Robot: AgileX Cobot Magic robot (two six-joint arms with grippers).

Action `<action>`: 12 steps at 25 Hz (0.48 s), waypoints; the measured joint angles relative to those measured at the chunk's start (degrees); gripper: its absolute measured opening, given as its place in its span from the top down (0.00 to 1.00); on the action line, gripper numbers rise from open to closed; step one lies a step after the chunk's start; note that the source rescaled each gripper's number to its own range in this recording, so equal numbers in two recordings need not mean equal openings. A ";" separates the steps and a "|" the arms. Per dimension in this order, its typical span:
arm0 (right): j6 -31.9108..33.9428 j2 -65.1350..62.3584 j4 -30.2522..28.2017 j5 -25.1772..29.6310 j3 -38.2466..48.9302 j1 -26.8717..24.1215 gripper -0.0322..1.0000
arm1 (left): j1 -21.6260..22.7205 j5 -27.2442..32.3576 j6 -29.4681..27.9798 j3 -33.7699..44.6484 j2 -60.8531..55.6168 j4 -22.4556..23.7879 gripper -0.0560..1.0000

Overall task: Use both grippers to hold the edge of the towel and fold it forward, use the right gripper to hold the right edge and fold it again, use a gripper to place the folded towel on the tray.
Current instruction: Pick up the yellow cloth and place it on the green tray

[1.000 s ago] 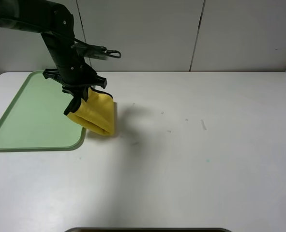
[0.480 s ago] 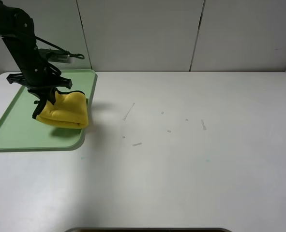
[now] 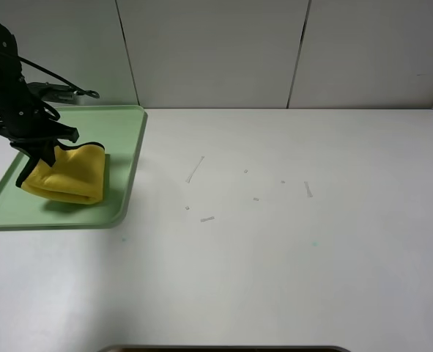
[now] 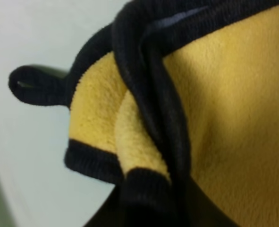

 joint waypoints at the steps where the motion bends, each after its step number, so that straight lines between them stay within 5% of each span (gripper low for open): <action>1: 0.00 0.00 0.04 0.00 0.00 0.00 0.00 | 0.05 -0.50 0.06 0.00 0.00 0.60 0.81; 5: 0.00 0.00 0.06 0.00 0.00 0.00 0.00 | 0.06 -2.17 0.18 0.00 0.00 1.86 0.60; 9: 0.00 0.00 0.06 0.00 0.00 0.00 0.00 | 0.06 -2.85 0.23 0.00 0.00 1.73 0.15; 12: 0.00 0.00 0.10 0.00 0.00 0.00 0.00 | 0.06 -2.66 0.23 0.00 0.00 1.68 0.04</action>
